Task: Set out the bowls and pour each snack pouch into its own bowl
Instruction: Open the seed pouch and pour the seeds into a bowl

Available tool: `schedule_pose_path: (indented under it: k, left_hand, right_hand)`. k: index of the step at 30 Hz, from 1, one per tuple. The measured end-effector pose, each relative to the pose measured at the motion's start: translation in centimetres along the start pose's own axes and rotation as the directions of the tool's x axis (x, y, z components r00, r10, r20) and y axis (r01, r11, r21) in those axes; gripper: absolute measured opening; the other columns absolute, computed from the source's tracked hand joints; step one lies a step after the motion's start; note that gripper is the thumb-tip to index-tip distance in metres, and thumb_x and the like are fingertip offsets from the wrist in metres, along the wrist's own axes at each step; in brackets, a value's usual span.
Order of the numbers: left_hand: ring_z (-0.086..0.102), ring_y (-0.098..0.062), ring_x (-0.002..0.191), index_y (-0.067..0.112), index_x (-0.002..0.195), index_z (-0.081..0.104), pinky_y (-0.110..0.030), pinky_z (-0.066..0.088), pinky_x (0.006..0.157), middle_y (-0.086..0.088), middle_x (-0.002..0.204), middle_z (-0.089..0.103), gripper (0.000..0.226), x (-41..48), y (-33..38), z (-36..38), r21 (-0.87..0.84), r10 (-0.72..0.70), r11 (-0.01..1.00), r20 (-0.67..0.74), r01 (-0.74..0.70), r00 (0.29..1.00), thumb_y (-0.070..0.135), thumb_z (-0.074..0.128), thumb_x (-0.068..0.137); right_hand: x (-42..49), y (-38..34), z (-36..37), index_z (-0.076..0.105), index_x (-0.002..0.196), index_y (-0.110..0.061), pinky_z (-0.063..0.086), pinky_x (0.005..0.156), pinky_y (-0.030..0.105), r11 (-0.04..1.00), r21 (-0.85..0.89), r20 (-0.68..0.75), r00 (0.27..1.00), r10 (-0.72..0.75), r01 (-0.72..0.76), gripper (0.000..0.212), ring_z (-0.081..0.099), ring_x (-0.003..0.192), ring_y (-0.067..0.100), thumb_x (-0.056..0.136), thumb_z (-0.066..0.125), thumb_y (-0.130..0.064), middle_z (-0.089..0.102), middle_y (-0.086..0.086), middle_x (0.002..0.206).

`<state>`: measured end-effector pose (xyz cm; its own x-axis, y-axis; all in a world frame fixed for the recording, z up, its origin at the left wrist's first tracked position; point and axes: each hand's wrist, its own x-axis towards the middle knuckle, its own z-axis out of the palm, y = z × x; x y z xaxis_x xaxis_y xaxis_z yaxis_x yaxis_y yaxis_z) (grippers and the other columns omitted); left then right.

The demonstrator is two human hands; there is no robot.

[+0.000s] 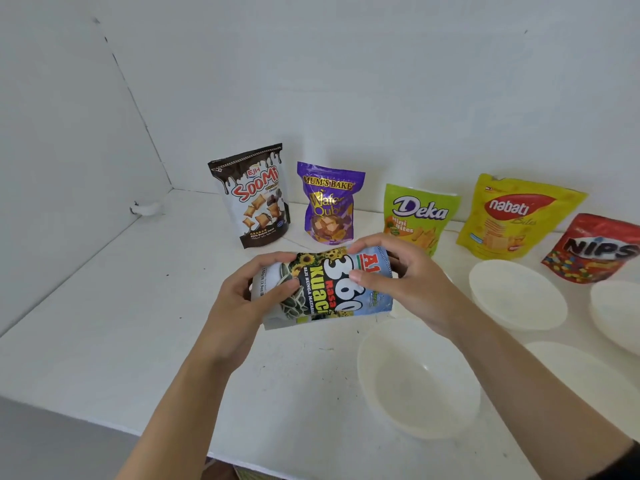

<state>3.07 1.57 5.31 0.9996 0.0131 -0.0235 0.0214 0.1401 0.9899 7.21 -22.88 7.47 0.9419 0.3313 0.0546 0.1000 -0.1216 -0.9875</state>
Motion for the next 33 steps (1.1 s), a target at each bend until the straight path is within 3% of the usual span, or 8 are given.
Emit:
schedule_pose_path:
  k: [8,16,20,25,30,33]
  left_hand:
    - [0.070,-0.034,0.110,0.015,0.115,0.073,-0.047,0.062,0.081,-0.007,0.123,0.070,0.035,-3.0,-0.4,3.7,0.034,0.023,0.999,-0.001,-0.023,1.000,0.014,0.076,0.080]
    - [0.073,-0.032,0.102,0.008,0.114,0.072,-0.039,0.064,0.074,-0.011,0.119,0.071,0.034,-5.9,0.6,6.0,0.038,0.056,0.998,-0.047,-0.054,0.997,0.008,0.073,0.080]
    - [0.072,-0.035,0.106,0.006,0.115,0.072,-0.045,0.064,0.079,-0.012,0.120,0.071,0.034,-7.0,0.0,6.7,0.045,0.056,0.998,-0.093,-0.052,0.994,0.006,0.073,0.081]
    - [0.070,-0.037,0.109,0.003,0.117,0.070,-0.043,0.065,0.076,-0.013,0.121,0.070,0.034,-7.9,-0.5,7.0,0.036,0.062,0.998,-0.106,-0.058,0.992,0.004,0.071,0.083]
    - [0.072,-0.036,0.106,0.008,0.113,0.072,-0.045,0.065,0.077,-0.012,0.119,0.072,0.032,-7.6,0.5,7.6,0.088,0.073,0.994,-0.095,-0.065,0.993,0.007,0.072,0.081]
    - [0.072,-0.037,0.107,0.012,0.110,0.074,-0.050,0.064,0.080,-0.013,0.120,0.071,0.028,-7.3,1.1,7.8,0.115,0.085,0.990,-0.072,-0.077,0.994,0.007,0.072,0.082]
  right_hand:
    - [-4.6,0.9,-3.1,0.068,0.109,-0.023,0.062,0.085,0.051,0.998,0.057,0.034,0.999,-0.018,0.016,0.027,0.071,0.108,0.020,0.087,0.078,-0.013,0.072,0.000,0.109]
    - [-7.2,1.8,-4.6,0.066,0.110,-0.021,0.061,0.088,0.050,0.989,0.139,0.083,0.995,-0.053,0.041,0.022,0.070,0.110,0.020,0.092,0.073,-0.013,0.072,-0.003,0.111]
    - [-7.9,2.7,-4.9,0.066,0.110,-0.019,0.062,0.083,0.043,0.987,0.155,0.094,0.994,-0.060,0.045,0.018,0.071,0.105,0.017,0.094,0.069,-0.012,0.072,0.002,0.109]
    - [-8.4,3.2,-4.9,0.063,0.113,-0.014,0.059,0.070,0.028,0.987,0.144,0.101,0.992,-0.082,0.067,0.018,0.071,0.099,0.008,0.096,0.067,-0.010,0.072,-0.003,0.109]
    - [-8.5,3.5,-5.4,0.062,0.113,-0.016,0.058,0.069,0.026,0.985,0.144,0.086,0.991,-0.105,0.092,0.021,0.070,0.102,0.008,0.095,0.069,-0.010,0.070,-0.001,0.111]
    - [-8.5,3.6,-5.7,0.064,0.113,-0.020,0.060,0.076,0.032,0.980,0.183,0.104,0.990,-0.100,0.080,0.023,0.069,0.107,0.013,0.092,0.072,-0.012,0.071,-0.002,0.115]
